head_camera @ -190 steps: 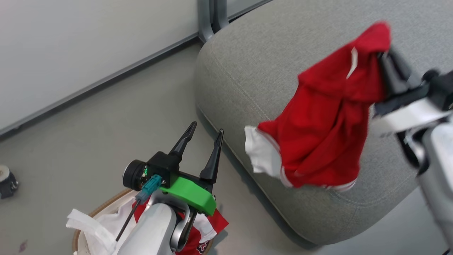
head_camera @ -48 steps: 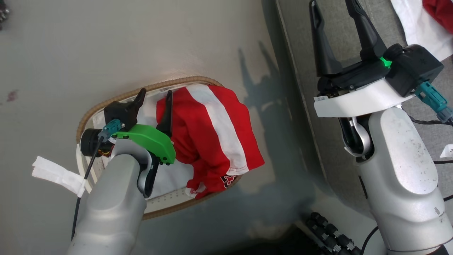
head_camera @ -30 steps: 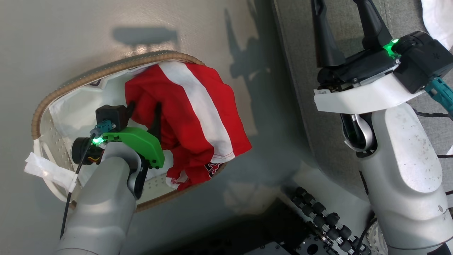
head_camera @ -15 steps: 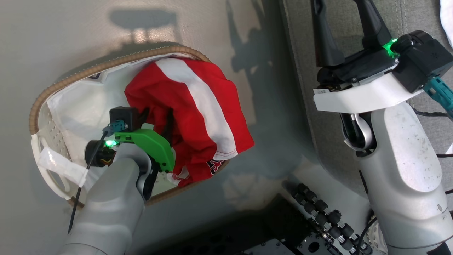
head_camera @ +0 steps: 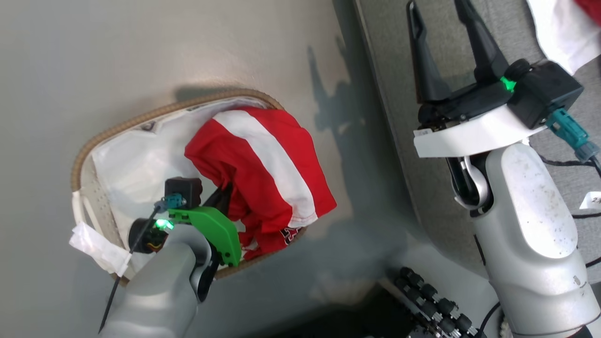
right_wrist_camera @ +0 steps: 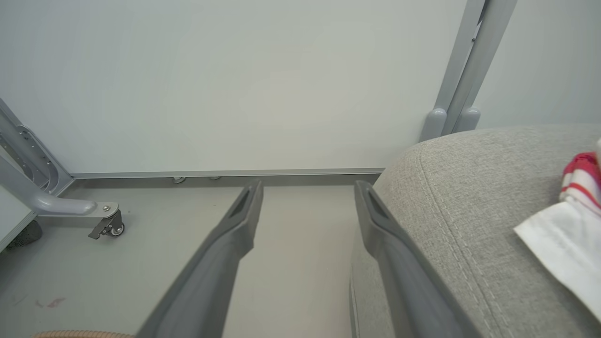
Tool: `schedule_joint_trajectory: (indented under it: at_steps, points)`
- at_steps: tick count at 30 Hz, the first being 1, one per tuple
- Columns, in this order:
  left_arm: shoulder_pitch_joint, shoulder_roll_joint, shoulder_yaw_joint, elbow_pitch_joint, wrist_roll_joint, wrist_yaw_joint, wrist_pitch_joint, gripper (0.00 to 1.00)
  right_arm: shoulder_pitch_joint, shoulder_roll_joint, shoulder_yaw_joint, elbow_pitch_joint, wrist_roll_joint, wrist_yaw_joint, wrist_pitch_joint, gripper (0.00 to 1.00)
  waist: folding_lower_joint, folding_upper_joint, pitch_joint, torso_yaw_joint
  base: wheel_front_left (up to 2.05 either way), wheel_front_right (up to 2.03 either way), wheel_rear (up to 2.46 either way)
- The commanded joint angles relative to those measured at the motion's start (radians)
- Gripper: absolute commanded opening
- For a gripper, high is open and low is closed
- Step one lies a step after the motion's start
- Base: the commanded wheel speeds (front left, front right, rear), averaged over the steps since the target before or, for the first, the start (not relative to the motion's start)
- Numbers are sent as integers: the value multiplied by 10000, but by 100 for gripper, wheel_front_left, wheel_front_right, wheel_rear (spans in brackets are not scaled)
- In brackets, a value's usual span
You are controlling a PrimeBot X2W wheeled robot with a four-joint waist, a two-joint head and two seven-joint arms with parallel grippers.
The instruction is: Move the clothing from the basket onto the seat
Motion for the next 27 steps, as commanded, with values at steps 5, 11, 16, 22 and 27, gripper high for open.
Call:
schedule_joint_trajectory:
  at_steps: [5, 11, 16, 22, 27]
  points:
    - [587, 151, -3, -537, 154, -23, -85, 0, 633, -31, -103, 439, -198, -14, -2, 100, -1, 0, -1918, 668, 0, 0, 0]
    - [1615, 181, 773, -1545, 672, -23, -74, 0, 1381, -36, -96, 892, -269, -14, -3, 100, -1, 0, -3336, 1080, 0, 0, 0]
    - [2543, 130, 1695, -2651, 1368, -23, -76, 0, 2015, -36, -139, 1202, -318, -14, -2, 100, -1, 0, -4369, 1386, 0, 0, 0]
    - [3420, 10, 2534, -4180, 2254, -23, -77, 0, 2741, -34, -157, 1481, -380, -14, -2, 100, -1, 0, -5361, 1725, 0, 0, 0]
    - [3900, -128, 3009, -5339, 2725, -23, -77, 0, 3263, -37, -147, 1642, -347, -14, -2, 100, -1, 0, -6044, 1951, 0, 0, 0]
